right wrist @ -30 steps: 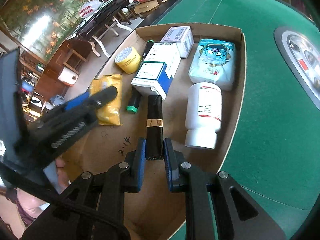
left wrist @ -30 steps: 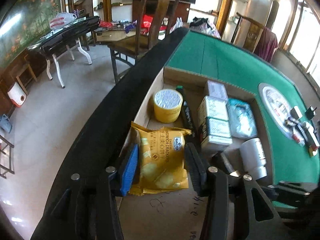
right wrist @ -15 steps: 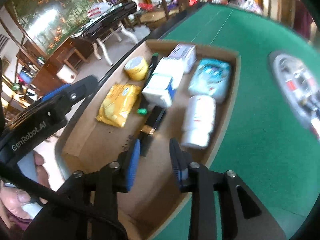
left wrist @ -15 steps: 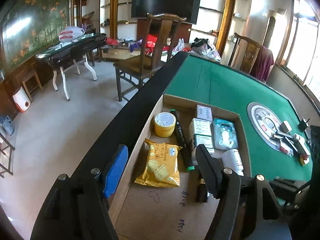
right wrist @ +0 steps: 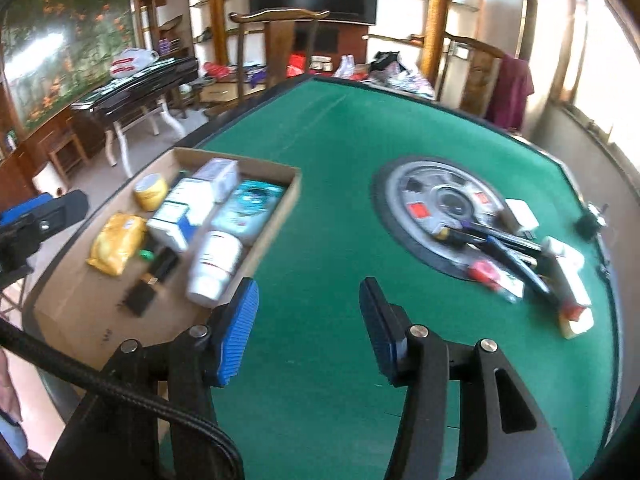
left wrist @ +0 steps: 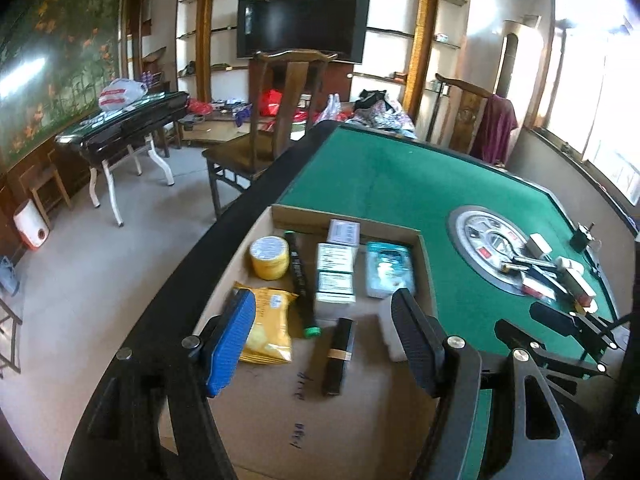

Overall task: Organize objects
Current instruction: 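Withdraw both open tools from the box back toward the table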

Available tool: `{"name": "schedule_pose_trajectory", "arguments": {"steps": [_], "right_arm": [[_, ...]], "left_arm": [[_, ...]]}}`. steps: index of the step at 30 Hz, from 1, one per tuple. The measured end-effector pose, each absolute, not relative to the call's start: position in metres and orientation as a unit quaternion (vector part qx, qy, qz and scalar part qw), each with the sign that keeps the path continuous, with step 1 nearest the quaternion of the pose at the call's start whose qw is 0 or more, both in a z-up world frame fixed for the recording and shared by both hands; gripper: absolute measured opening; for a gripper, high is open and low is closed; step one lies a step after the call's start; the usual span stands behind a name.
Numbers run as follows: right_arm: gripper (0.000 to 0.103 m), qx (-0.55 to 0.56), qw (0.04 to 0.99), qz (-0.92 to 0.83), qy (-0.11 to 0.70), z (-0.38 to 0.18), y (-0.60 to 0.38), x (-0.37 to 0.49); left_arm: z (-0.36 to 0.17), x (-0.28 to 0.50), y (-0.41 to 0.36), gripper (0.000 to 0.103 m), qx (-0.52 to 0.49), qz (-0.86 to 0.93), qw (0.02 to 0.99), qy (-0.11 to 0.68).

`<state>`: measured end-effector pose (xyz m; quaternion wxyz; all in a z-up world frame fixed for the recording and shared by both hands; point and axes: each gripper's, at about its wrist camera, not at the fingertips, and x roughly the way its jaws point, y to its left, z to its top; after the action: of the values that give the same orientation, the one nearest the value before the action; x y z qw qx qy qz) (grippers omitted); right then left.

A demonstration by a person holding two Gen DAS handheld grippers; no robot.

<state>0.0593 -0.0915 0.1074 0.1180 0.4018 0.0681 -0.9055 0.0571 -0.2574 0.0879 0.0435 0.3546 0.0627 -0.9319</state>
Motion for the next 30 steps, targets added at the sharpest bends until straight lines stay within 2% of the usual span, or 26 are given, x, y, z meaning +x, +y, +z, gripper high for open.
{"name": "schedule_pose_trajectory", "arguments": {"steps": [30], "right_arm": [[0.051,0.385,0.057,-0.919,0.053,0.104,-0.019,0.061]], "left_arm": [[0.087,0.056,-0.175,0.065,0.374,-0.927,0.015,0.011]]}}
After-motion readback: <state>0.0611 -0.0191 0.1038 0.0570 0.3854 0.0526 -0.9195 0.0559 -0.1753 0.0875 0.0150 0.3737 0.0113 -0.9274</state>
